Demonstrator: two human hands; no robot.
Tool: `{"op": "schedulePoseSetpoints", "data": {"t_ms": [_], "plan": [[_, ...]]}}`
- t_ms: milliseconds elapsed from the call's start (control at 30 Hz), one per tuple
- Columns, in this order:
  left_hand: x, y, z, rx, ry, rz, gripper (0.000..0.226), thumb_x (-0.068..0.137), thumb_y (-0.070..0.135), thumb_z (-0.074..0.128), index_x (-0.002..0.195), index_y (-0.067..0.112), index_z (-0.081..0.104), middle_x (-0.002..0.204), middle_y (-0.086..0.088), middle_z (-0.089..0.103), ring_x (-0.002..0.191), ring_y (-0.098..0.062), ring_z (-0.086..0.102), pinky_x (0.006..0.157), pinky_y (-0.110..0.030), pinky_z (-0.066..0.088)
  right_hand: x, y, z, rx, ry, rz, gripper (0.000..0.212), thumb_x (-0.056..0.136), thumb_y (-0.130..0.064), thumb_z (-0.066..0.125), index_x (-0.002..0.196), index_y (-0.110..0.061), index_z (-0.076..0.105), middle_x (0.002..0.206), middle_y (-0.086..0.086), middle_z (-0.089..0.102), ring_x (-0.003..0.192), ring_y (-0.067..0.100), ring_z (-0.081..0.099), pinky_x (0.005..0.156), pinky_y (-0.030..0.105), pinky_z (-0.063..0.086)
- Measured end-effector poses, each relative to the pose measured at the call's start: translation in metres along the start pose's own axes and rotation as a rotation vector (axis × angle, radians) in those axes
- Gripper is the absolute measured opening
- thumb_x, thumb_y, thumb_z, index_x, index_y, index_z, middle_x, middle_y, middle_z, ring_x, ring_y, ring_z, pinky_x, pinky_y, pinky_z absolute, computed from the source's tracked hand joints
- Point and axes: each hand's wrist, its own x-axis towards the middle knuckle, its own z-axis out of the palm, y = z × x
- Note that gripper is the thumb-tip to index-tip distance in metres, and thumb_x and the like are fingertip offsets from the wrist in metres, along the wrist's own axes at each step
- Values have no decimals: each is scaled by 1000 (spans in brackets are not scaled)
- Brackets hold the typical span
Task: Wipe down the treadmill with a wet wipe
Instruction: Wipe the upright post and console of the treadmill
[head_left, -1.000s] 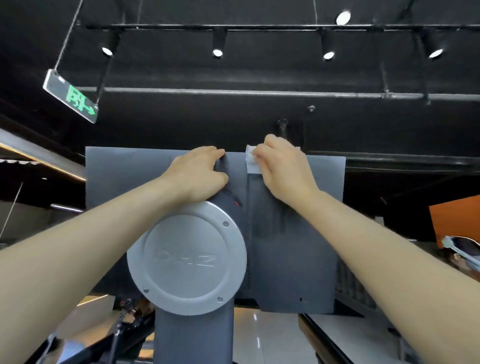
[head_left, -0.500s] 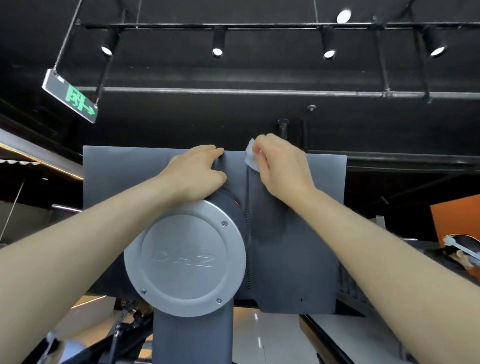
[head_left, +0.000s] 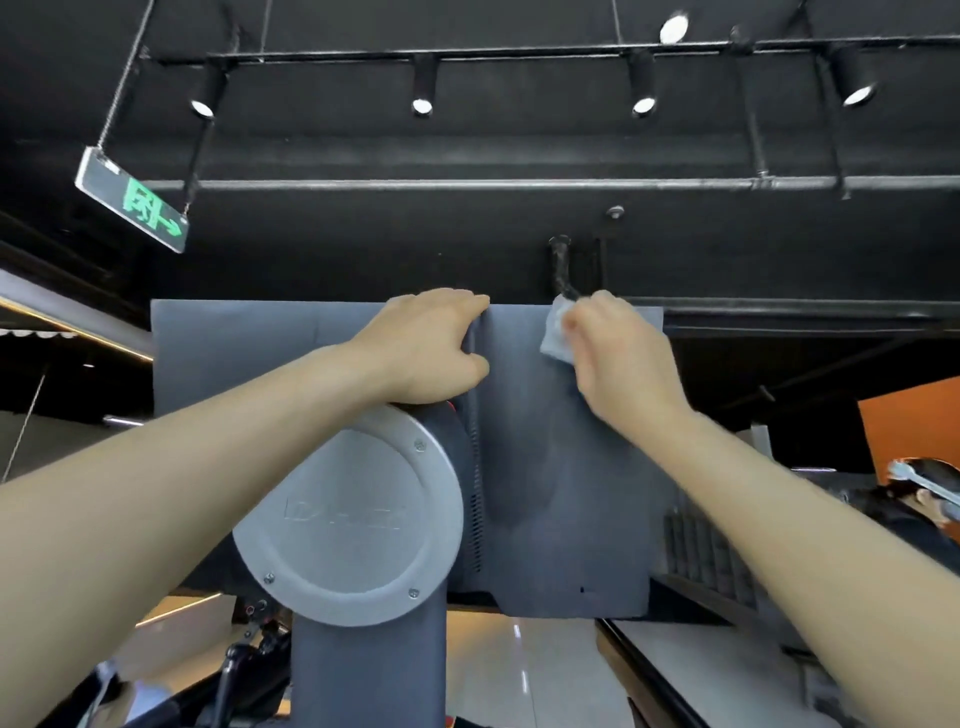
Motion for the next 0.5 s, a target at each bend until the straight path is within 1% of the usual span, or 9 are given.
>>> {"op": "schedulePoseSetpoints", "data": {"t_ms": [67, 133, 200, 267, 333, 367, 400, 467, 500], "plan": [[8, 11, 8, 28, -31, 29, 63, 75, 39, 46, 130, 9, 53, 118, -1, 58, 117, -25, 52, 102, -43, 42, 4, 3, -1, 81, 79, 64, 16, 86, 6, 61, 91, -9, 57, 89, 4, 52, 82, 27, 53, 60, 35, 32], [11, 15, 16, 50, -22, 45, 60, 82, 35, 49, 136, 9, 49, 128, -2, 53, 126, -25, 47, 106, -41, 39, -26, -8, 6, 100, 72, 29, 20, 79, 4, 68, 85, -11, 57, 85, 5, 52, 77, 28, 54, 57, 35, 33], [9, 13, 21, 65, 3, 57, 62, 84, 32, 52, 141, 10, 45, 138, -4, 49, 134, -25, 42, 111, -40, 35, -82, -20, 18, 68, -79, -121, 27, 70, -3, 76, 78, -15, 53, 80, 4, 50, 70, 25, 52, 53, 33, 33], [8, 11, 21, 61, 7, 66, 67, 78, 36, 46, 139, 10, 46, 135, -2, 49, 130, -24, 43, 109, -40, 37, -135, -19, 25, 26, -267, -384, 29, 66, -9, 75, 75, -18, 49, 76, 1, 47, 65, 22, 46, 53, 32, 38], [11, 10, 23, 84, 14, 78, 65, 72, 38, 41, 130, 11, 49, 125, -1, 50, 121, -23, 46, 103, -40, 40, -144, -10, 24, -26, -351, -554, 29, 64, -9, 70, 72, -21, 45, 71, -1, 41, 62, 20, 42, 54, 33, 37], [12, 10, 26, 105, 26, 81, 57, 72, 38, 41, 122, 12, 50, 117, 1, 49, 115, -22, 46, 97, -38, 39, -130, -5, 20, -38, -337, -546, 31, 63, -8, 67, 71, -23, 42, 70, -1, 39, 60, 21, 43, 52, 34, 37], [14, 9, 27, 124, 43, 87, 47, 73, 37, 42, 113, 13, 48, 110, 2, 47, 108, -21, 45, 92, -36, 37, -109, -2, 15, -47, -292, -462, 32, 63, -6, 65, 72, -24, 40, 69, -1, 39, 60, 23, 47, 51, 36, 39], [13, 11, 28, 140, 57, 98, 41, 75, 37, 44, 110, 15, 45, 108, 3, 45, 104, -19, 42, 93, -37, 37, -57, 5, 1, 53, -125, -117, 23, 73, -1, 60, 78, -18, 45, 76, 3, 50, 67, 30, 55, 56, 41, 46], [12, 11, 27, 139, 53, 98, 50, 74, 38, 42, 118, 13, 47, 116, 2, 48, 111, -20, 44, 98, -38, 38, -32, 11, -6, 124, -65, 31, 17, 79, 0, 57, 84, -14, 49, 82, 3, 54, 72, 29, 54, 61, 42, 46]]}}
